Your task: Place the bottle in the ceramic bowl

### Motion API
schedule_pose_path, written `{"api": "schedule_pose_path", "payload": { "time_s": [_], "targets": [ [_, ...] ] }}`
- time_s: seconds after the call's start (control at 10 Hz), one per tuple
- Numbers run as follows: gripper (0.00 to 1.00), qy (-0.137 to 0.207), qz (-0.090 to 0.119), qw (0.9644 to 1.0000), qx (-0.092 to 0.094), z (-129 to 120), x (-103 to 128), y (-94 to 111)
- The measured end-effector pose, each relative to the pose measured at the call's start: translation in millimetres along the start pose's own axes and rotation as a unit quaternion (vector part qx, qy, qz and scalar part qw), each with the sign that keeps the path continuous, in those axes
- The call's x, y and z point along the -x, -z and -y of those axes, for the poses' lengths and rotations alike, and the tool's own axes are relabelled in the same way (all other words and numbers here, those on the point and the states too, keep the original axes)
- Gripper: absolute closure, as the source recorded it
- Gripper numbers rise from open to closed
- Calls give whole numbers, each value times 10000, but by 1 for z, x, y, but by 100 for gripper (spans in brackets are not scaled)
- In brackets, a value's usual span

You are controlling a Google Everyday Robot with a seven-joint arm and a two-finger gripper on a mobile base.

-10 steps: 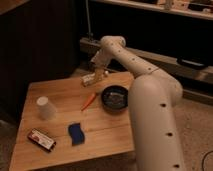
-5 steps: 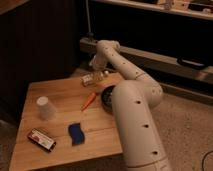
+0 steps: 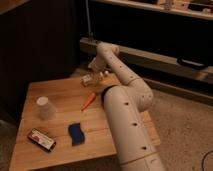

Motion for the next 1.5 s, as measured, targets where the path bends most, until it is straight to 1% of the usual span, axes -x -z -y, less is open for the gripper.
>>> {"api": "schedule_pose_path", "payload": {
  "time_s": [0.2, 1.5],
  "targets": [
    [22, 8, 7, 9999, 113, -3, -3, -9],
    [22, 16, -11, 9999, 160, -5, -5, -11]
  ]
}}
